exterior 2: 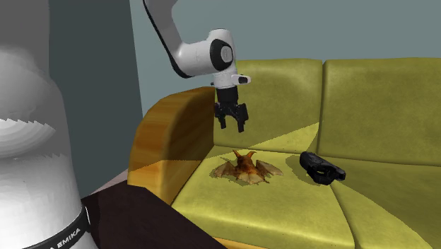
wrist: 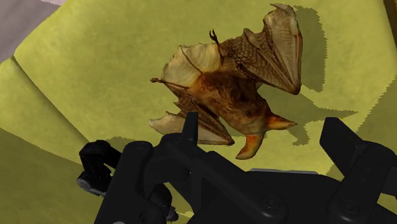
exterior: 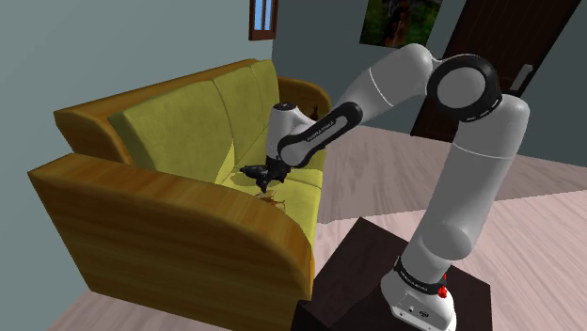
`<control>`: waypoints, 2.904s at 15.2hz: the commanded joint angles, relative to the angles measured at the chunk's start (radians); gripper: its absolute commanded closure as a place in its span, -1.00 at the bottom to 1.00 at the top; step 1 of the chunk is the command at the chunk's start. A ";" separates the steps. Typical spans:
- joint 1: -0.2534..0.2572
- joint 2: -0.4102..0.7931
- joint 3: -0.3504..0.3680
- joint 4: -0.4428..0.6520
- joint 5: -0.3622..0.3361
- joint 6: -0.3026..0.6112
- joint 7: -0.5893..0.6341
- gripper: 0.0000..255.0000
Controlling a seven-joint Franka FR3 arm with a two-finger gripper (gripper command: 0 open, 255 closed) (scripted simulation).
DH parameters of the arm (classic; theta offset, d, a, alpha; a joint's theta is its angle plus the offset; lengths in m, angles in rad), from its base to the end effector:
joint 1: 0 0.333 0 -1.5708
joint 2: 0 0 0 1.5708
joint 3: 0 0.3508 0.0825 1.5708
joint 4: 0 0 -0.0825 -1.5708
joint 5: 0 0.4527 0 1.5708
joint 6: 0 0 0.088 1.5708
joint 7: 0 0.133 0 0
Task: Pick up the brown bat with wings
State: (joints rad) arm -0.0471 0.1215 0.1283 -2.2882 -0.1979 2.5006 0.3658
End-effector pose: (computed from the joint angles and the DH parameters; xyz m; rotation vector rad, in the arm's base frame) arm 0.5864 0.0464 0.2658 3.0431 -0.2026 0.1752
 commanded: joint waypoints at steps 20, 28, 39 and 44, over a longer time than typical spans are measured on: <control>0.084 0.600 -0.102 0.481 -0.141 0.171 0.210 -1.00; 0.085 0.601 -0.102 0.480 -0.141 0.172 0.211 1.00; 0.073 0.524 -0.085 0.460 -0.125 0.115 0.190 1.00; 0.065 0.472 -0.074 0.451 -0.113 0.073 0.175 1.00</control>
State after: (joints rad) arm 0.0208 0.6053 0.0517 -1.8375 -0.3140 2.5841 0.5456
